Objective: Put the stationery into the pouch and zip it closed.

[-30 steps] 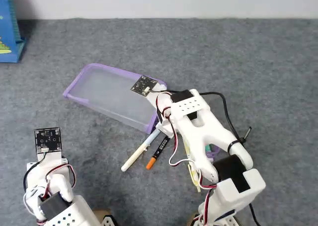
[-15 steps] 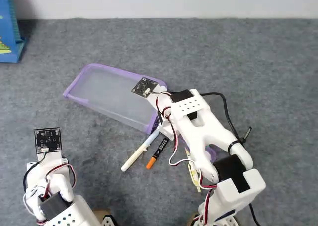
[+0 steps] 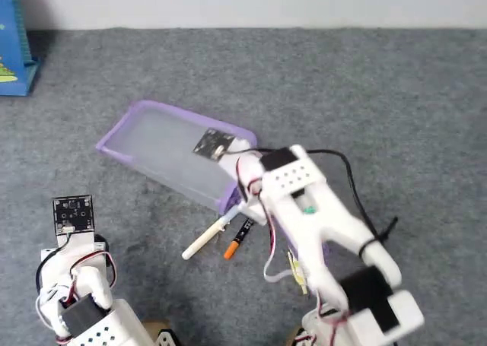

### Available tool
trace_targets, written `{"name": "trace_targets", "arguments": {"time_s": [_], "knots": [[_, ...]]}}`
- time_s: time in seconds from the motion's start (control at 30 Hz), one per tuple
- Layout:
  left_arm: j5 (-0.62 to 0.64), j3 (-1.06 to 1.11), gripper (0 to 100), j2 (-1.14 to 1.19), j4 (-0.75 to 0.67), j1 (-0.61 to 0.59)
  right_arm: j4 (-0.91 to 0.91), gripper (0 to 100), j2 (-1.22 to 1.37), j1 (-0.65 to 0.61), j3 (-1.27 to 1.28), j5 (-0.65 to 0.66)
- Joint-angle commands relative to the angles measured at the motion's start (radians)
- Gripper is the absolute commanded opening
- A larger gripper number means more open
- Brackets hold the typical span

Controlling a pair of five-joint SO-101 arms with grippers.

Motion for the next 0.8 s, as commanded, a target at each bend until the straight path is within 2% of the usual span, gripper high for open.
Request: {"name": "trace_targets", "arguments": {"time_s": [0.0, 0.33, 0.53, 0.63, 0.77], "knots": [[0.104, -0.031, 36, -0.012, 0.000, 0.034, 0.007, 0.8, -0.166, -0.053, 0.026, 0.000], [0.264, -0.154, 37, -0.012, 0.012, 0.212, 0.008, 0.8, -0.441, -0.156, 0.052, -0.120], [0.393, -0.274, 37, -0.012, 0.132, 0.367, 0.004, 0.8, -0.541, -0.182, 0.074, -0.169], [0.416, -0.318, 37, -0.012, 0.143, 0.388, -0.002, 0.8, -0.576, -0.200, 0.106, -0.169], [0.460, -0.346, 37, -0.012, 0.143, 0.500, -0.002, 0.8, -0.624, -0.228, 0.123, -0.203]]}}
